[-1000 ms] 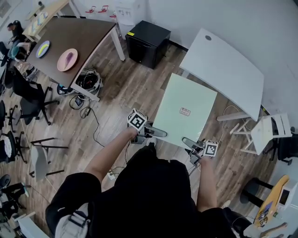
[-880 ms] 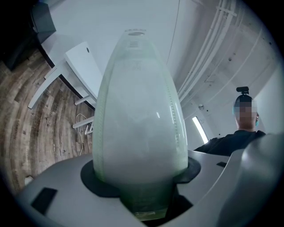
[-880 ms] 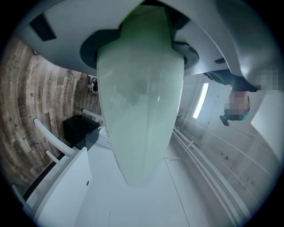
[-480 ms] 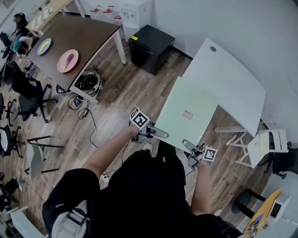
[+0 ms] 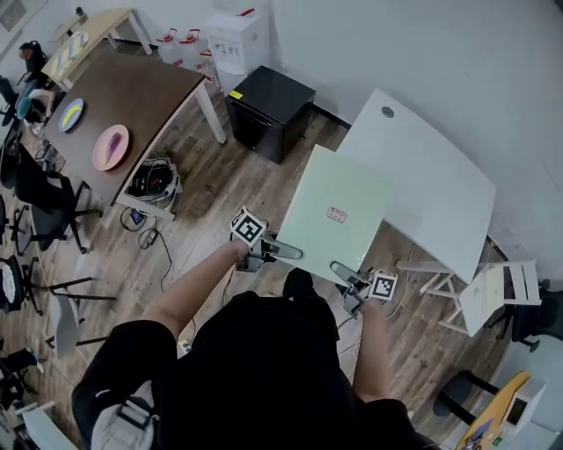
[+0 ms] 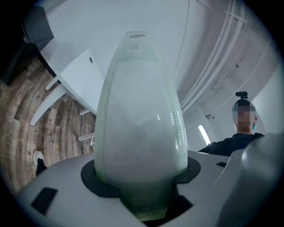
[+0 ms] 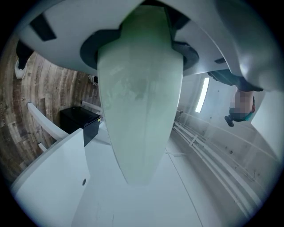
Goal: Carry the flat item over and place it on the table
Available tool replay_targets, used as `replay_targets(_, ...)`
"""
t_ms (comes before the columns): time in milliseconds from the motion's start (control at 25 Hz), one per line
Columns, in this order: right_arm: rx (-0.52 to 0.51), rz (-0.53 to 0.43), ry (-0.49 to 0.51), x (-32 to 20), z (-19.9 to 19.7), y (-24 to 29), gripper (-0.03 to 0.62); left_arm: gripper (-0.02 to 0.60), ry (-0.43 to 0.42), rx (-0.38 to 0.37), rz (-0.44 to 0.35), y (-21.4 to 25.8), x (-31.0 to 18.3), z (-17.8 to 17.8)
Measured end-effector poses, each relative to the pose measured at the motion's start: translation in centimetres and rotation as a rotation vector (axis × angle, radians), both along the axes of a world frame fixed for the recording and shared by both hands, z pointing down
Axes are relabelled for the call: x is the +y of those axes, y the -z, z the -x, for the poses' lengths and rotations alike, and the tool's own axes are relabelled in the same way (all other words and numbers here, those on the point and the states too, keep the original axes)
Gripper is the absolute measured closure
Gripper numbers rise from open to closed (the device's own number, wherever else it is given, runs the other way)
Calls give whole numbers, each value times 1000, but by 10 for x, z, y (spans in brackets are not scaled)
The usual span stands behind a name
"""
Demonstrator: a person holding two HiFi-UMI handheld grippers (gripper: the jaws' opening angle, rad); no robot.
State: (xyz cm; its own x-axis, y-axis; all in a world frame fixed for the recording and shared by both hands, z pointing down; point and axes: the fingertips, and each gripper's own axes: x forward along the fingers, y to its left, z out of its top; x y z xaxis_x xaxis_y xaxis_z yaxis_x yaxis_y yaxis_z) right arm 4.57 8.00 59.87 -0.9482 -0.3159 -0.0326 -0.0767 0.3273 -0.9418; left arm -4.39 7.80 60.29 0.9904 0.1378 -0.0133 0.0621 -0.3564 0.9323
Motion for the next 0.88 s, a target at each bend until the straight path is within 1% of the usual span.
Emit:
replay_targets(120, -9, 5, -5, -37, -7, -1, 292, 278, 16, -53, 47, -10, -37, -4)
replay_targets(240, -16, 15, -11, -72, -13, -7, 292, 278, 33, -81, 84, -19, -72, -8)
replay_targets(480, -22, 53, -16, -132, -27, -15, 292, 278, 27, -53, 91, -22, -134, -27)
replay_targets(520, -22, 57, -18, -141, -30, -18, 292, 278, 21, -61, 91, -25, -143, -29)
replay_targets(600, -16, 62, -25, -159, -34, -26, 292, 278, 6, -104, 97, -37, -161, -31)
replay_targets(680, -9, 70, -39, -177, -39, -35, 292, 278, -7, -123, 87, -46, -182, -34)
replay_targets(760, -3, 75, -50, -196, -43, -43, 292, 278, -15, -113, 70, -50, -203, -38)
replay_targets(840, 1, 92, -63, -213, -45, -53, 292, 278, -26, -92, 76, -54, -221, -42)
replay_targets(880, 1, 102, -72, -220, -45, -58, 292, 278, -32, -94, 85, -59, -229, -42)
